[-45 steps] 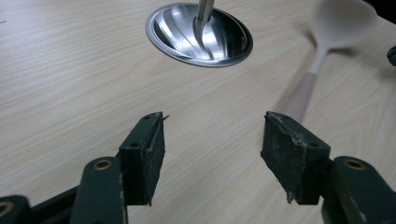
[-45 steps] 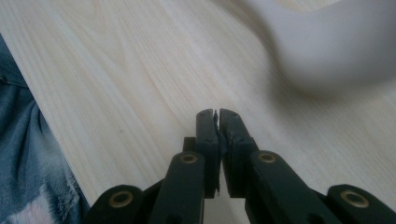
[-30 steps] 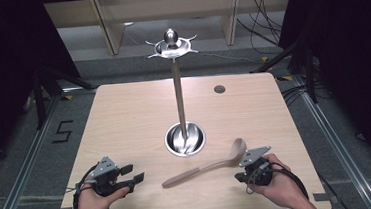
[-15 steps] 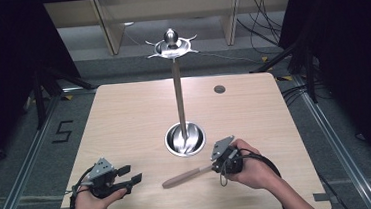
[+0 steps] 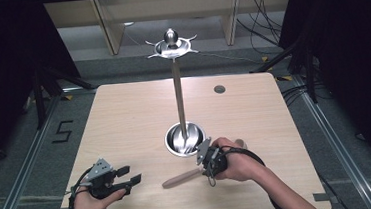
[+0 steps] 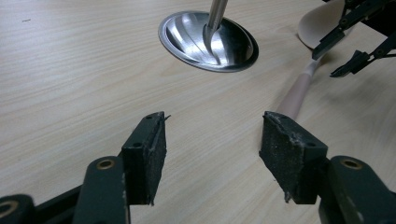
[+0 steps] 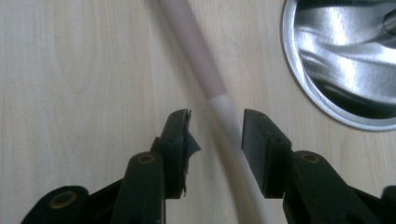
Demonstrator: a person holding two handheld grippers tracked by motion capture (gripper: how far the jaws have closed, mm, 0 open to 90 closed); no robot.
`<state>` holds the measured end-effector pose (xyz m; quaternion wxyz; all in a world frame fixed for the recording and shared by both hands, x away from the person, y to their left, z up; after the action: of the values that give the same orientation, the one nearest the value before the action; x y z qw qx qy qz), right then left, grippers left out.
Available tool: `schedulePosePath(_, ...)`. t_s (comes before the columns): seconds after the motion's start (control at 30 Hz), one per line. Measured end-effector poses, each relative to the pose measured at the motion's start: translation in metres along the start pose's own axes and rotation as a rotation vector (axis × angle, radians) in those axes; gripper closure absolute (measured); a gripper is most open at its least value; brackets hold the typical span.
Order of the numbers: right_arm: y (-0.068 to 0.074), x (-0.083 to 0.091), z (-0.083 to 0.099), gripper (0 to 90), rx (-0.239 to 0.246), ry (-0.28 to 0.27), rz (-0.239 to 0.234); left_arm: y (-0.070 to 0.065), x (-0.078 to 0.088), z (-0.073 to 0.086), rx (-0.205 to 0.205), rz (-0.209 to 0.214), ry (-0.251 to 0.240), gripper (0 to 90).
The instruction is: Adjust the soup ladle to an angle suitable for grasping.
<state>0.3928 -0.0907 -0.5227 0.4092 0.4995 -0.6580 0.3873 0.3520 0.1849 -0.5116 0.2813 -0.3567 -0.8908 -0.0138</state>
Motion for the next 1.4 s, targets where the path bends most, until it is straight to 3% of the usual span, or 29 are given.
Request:
schedulePosePath(0.03,0.000,0.000,0.000,60.9,0.000,0.000,0.000,0.001,0.000,0.000,-0.015,0.002,0.000,40.0)
schedulePosePath(0.23,-0.003,-0.004,-0.005,58.5,0.081,0.047,0.003,-0.001,-0.001,0.000,0.011,0.004,-0.003,39.6)
schedulePosePath(0.27,-0.001,-0.005,-0.004,58.5,0.066,0.068,-0.003,-0.001,-0.001,0.000,0.011,0.004,-0.003,39.6)
schedulePosePath(0.3,-0.001,-0.010,-0.004,58.2,0.101,0.076,-0.013,-0.001,-0.001,0.000,0.010,0.001,-0.004,39.6)
schedulePosePath(0.43,0.003,-0.014,-0.001,59.4,0.068,0.116,-0.014,-0.001,-0.001,0.000,0.012,0.001,-0.005,39.5)
schedulePosePath(0.47,0.004,-0.018,-0.001,59.7,0.073,0.122,-0.030,0.000,-0.001,0.000,-0.004,0.010,-0.001,39.5)
schedulePosePath(0.57,0.002,-0.021,-0.002,64.9,0.107,0.115,-0.027,-0.001,-0.001,0.001,0.013,0.002,0.005,39.4)
schedulePosePath(0.6,0.004,-0.022,-0.002,65.0,0.080,0.124,-0.031,-0.001,-0.001,0.001,0.012,0.003,0.007,39.4)
schedulePosePath(0.7,0.001,-0.023,-0.003,69.3,0.101,0.114,-0.030,-0.001,-0.001,0.001,0.015,0.002,0.008,39.4)
schedulePosePath(1.03,0.003,-0.026,-0.006,71.8,0.136,0.117,-0.035,-0.001,-0.002,0.001,0.017,0.009,0.009,39.3)
schedulePosePath(1.2,0.005,-0.027,-0.006,70.6,0.129,0.113,-0.049,-0.001,-0.002,0.002,0.002,0.010,0.014,39.3)
schedulePosePath(1.23,0.007,-0.027,-0.006,70.7,0.103,0.114,-0.055,-0.001,-0.002,0.001,0.018,0.007,0.009,39.3)
schedulePosePath(1.27,0.005,-0.027,-0.008,71.0,0.145,0.100,-0.051,-0.001,-0.002,0.001,0.018,0.010,0.009,39.3)
schedulePosePath(1.37,0.006,-0.028,-0.008,71.9,0.138,0.103,-0.058,-0.001,-0.002,0.001,0.018,0.010,0.007,39.3)
schedulePosePath(1.4,0.006,-0.027,-0.008,72.5,0.155,0.104,-0.043,-0.001,-0.002,0.001,0.019,0.010,0.007,39.3)
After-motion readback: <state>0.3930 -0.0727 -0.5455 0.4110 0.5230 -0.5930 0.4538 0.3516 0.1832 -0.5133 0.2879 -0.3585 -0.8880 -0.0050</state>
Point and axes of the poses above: each handheld gripper's, and its own axes: x roughly backward along the jaws, z roughly out of its underside, y roughly to its left, the point moved 7 cm from there along -x, roughly forward along the jaws, and after that the axes turned 4 degrees about -x, right-handed, at the moved point
